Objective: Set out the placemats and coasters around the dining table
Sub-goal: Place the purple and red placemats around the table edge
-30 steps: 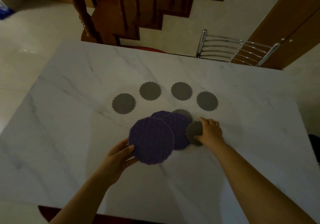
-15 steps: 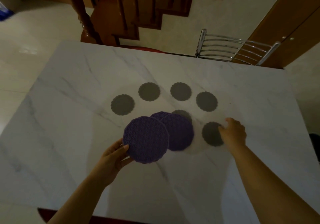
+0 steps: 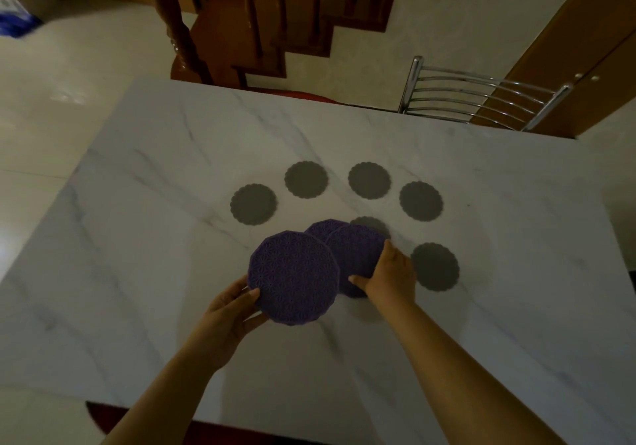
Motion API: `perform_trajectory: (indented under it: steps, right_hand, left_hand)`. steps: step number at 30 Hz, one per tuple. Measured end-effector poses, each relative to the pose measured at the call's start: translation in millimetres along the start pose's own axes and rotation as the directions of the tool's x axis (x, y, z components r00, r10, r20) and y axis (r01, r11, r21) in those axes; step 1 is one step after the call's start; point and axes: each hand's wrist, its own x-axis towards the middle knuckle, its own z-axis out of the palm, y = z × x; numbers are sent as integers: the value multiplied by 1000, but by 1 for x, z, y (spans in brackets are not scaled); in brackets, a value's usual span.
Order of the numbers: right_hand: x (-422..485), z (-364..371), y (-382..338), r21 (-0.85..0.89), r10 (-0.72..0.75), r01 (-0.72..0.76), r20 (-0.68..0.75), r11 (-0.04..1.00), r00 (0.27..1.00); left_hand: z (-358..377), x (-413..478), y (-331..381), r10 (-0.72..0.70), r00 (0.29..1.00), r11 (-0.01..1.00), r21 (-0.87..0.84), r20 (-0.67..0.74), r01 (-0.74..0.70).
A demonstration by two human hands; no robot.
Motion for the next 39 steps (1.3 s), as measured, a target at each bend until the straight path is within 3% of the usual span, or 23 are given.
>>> perform_trajectory:
  steps: [9, 15, 18, 22, 25, 27, 29, 31, 35, 39]
  right_hand:
    - [-7, -4, -12, 138, -14, 31, -123, 990, 992]
    - [-5, -36, -7, 417, -25, 96, -173, 904, 985]
    - [-4, -57, 8, 641, -15, 86, -116, 763, 993]
    - [-9, -76, 25, 810, 40, 146, -205, 568, 978]
    - [-14, -79, 21, 940, 54, 61, -84, 336, 995]
    - [-21, -77, 10, 971, -36, 27, -19, 236, 999]
    - [-29, -71, -4, 969, -178, 25, 20, 245, 984]
    - [-36, -62, -16, 946, -275, 31, 62, 324, 959]
    - [-42, -45, -25, 830, -243, 145, -11, 538, 970]
    - [-42, -42, -23, 774, -230, 174, -38, 609, 972]
  left_hand:
    - [-3, -1, 1, 12, 1000, 1000, -18, 4, -12]
    - [-7, 0, 2, 17, 1000, 999, -43, 23, -16]
    - [-8, 1, 3, 14, 999, 999, -48, 31, -12]
    - [-6, 2, 4, 5, 999, 999, -52, 39, -3]
    - [-1, 4, 4, -19, 998, 998, -56, 57, 22]
    - [5, 6, 5, -34, 997, 998, -46, 72, 38]
    - [11, 7, 5, -45, 995, 998, -31, 88, 48]
    - [15, 8, 5, -50, 993, 999, -15, 105, 52]
    - [22, 9, 4, -55, 990, 998, 2, 128, 55]
    - [23, 8, 4, -56, 986, 998, -21, 160, 60]
